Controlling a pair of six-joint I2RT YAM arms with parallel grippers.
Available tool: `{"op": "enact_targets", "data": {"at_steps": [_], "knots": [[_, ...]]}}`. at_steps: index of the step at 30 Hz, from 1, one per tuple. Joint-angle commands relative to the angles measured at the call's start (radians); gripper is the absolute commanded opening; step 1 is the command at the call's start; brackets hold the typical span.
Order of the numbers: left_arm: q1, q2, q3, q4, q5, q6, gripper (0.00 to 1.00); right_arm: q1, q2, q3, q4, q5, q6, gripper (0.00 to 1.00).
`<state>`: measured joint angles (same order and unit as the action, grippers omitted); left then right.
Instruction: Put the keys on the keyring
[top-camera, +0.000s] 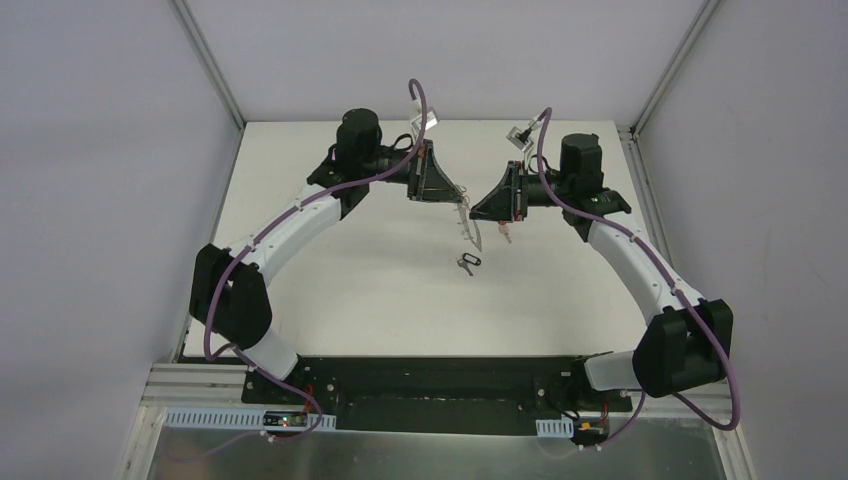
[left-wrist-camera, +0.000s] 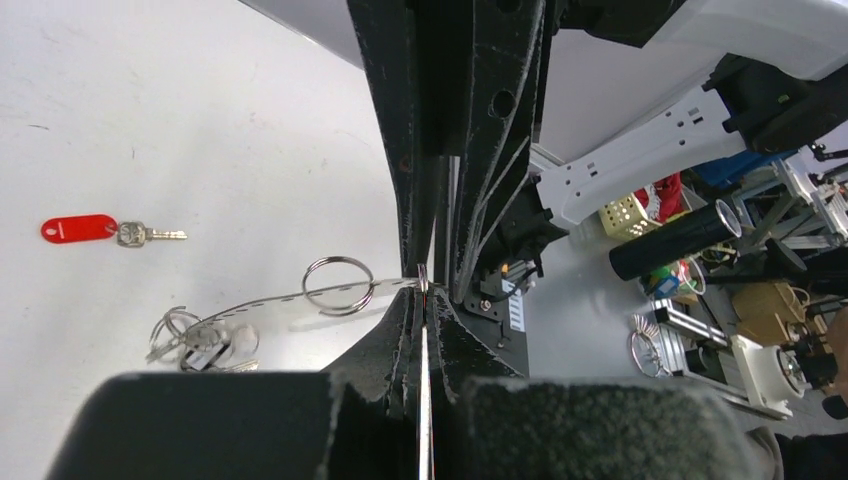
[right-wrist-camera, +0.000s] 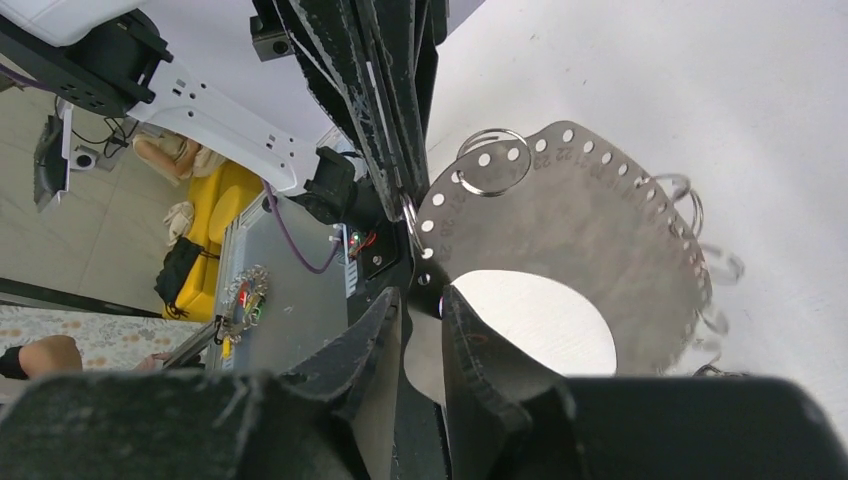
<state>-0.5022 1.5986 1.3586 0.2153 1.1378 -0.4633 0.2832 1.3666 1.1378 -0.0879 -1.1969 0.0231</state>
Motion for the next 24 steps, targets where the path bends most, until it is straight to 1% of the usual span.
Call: {"op": "enact_targets", "data": {"at_steps": [1, 4, 9, 14, 21, 24], "knots": [[0.002, -0.047, 0.007, 0.081, -0.039, -0.037, 0.0, -0.004, -0.044, -0.006, 0.084, -0.049, 0.055, 0.24], [0.002, -0.051, 0.001, 0.076, -0.075, -0.033, 0.0, -0.005, -0.042, -0.015, 0.129, -0.055, 0.075, 0.23], [0.002, -0.052, -0.007, 0.057, -0.126, -0.015, 0.0, -0.006, -0.032, -0.04, 0.231, -0.072, 0.175, 0.23], [-0.004, -0.054, -0.019, 0.055, -0.163, -0.008, 0.0, -0.004, -0.019, -0.059, 0.303, -0.067, 0.234, 0.23], [-0.022, -0.053, 0.003, -0.041, -0.194, 0.067, 0.0, -0.002, -0.008, -0.055, 0.309, -0.056, 0.247, 0.23], [-0.028, -0.047, 0.008, -0.049, -0.194, 0.067, 0.0, -0.001, -0.003, -0.057, 0.311, -0.052, 0.25, 0.23]]}}
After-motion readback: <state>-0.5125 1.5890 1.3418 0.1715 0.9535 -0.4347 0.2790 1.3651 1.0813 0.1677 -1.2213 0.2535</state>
